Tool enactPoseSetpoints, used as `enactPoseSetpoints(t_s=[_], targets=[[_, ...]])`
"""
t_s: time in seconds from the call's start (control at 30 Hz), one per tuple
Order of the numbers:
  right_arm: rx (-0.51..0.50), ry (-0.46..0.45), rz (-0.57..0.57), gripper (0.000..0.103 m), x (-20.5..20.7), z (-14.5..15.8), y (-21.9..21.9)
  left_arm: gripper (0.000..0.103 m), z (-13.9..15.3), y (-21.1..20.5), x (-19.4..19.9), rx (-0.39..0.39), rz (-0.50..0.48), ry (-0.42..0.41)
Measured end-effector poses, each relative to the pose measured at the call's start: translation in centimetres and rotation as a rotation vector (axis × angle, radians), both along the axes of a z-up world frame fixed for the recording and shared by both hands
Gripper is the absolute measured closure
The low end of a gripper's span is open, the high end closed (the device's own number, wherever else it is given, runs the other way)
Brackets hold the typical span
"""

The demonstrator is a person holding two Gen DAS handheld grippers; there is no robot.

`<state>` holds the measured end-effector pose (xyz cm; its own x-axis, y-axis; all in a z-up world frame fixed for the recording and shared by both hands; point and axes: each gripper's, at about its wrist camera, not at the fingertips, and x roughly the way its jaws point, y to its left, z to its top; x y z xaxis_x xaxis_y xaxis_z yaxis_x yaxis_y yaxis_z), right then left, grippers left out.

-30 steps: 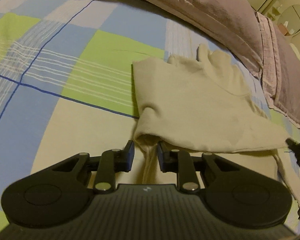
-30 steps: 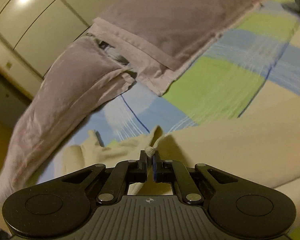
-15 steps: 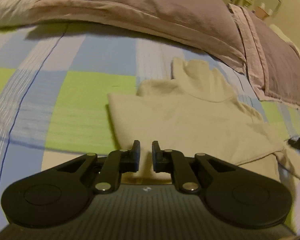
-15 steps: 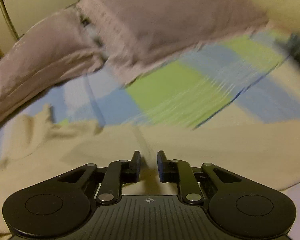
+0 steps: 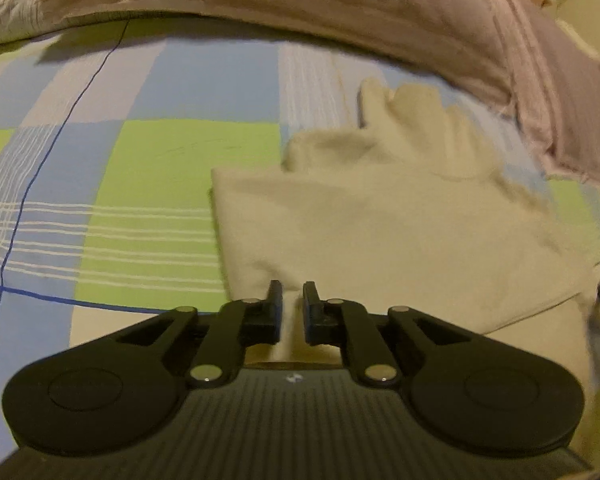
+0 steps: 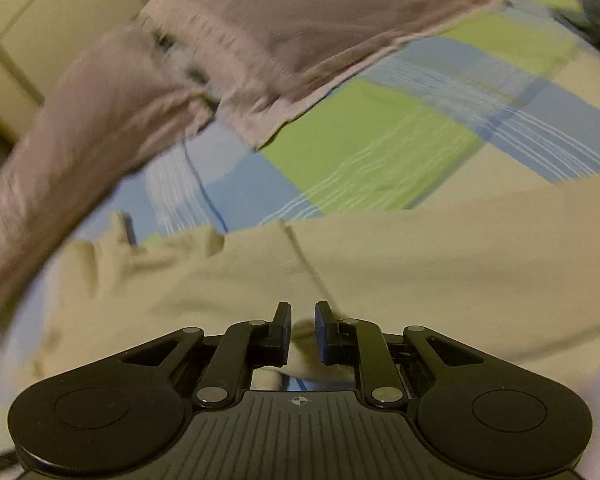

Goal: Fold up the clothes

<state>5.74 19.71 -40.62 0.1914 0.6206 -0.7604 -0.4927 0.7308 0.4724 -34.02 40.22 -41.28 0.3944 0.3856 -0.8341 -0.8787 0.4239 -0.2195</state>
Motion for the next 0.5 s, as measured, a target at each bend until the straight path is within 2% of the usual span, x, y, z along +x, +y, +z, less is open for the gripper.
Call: enactPoseSetpoints(t_s=[0.03,0.07,0.23,0.33,0.4,0.47,0.5], targets=[[0.032,0.057,-0.053,0.05,0.7,0.2,-2.1,0.095,0.5,-0.4,0.2,-0.005,-0.001,-0.01],[0.057,0.111,-0.136,0.043,1.6,0.3,-4.8,0.095,1.0,-0.8,0.5,-0.01,-0.003,-0.016],[0.132,0.221,-0.558,0.042,6.1,-0.3,-18.7,0.095,1.8,-2.6,1.4,-0.076,0.016,-0.07],[0.217,0.23,-0.768,0.043,8.4,-0.8,-25.8,0.095,1.3,-3.3,1.8,-0.127,0.043,-0.094],[0.31,0.246,-0.844,0.043,9.5,-1.4,-28.3,0.095,1.3,-3.9,2.1,-0.15,0.057,-0.108],[0.336,0.251,-0.856,0.044,10.6,-2.0,-28.8,0.095,1.2,-4.4,2.3,-0.172,0.069,-0.124],[0.343,0.253,-0.858,0.05,11.1,-2.2,-28.9,0.095,1.2,-4.7,2.4,-0.182,0.075,-0.132]])
